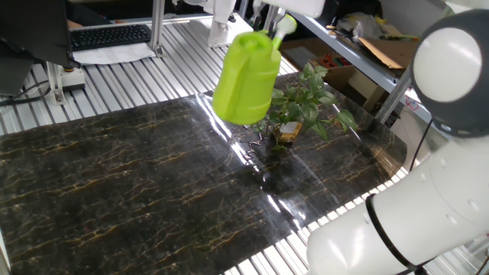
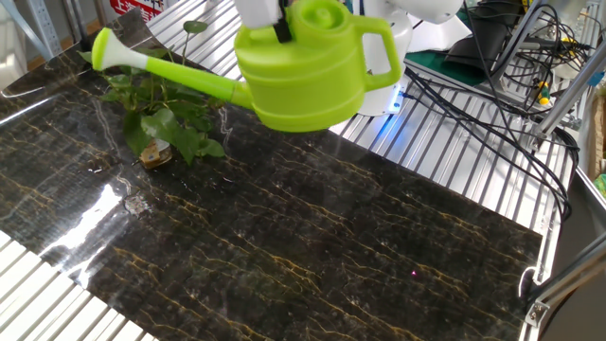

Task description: Water the plant

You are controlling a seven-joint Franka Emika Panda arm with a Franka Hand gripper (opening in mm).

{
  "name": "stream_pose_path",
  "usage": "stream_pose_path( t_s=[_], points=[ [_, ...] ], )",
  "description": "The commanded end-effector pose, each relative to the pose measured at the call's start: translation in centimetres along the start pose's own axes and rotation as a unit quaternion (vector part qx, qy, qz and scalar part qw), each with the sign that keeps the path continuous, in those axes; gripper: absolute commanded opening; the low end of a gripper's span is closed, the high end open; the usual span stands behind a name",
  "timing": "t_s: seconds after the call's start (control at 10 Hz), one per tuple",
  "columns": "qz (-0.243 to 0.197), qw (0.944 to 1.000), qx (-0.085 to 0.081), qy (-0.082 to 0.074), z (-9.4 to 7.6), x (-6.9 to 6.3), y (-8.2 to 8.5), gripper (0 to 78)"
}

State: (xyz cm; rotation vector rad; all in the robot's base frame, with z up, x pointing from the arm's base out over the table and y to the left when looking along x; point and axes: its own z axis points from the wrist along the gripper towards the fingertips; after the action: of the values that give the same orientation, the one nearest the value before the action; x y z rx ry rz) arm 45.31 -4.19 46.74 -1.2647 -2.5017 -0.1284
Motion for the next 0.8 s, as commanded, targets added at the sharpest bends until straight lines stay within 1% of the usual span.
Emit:
stream_pose_path(
  t_s=[0.1,0.3,0.5,0.6,0.7,0.8],
  points=[
    [-0.177,0.9796,0.052,-0.079,4.9,2.0,2.5,1.1],
    [-0.218,0.9701,0.06,-0.088,6.9,2.1,3.0,1.1],
    [-0.265,0.9561,0.079,-0.098,8.4,2.2,3.2,1.1],
    [-0.277,0.9515,0.085,-0.104,9.1,2.2,3.2,1.1],
    [-0.277,0.9515,0.085,-0.104,9.1,2.2,3.2,1.1],
    [-0.295,0.9449,0.094,-0.107,10.2,2.1,3.4,1.1]
  ],
)
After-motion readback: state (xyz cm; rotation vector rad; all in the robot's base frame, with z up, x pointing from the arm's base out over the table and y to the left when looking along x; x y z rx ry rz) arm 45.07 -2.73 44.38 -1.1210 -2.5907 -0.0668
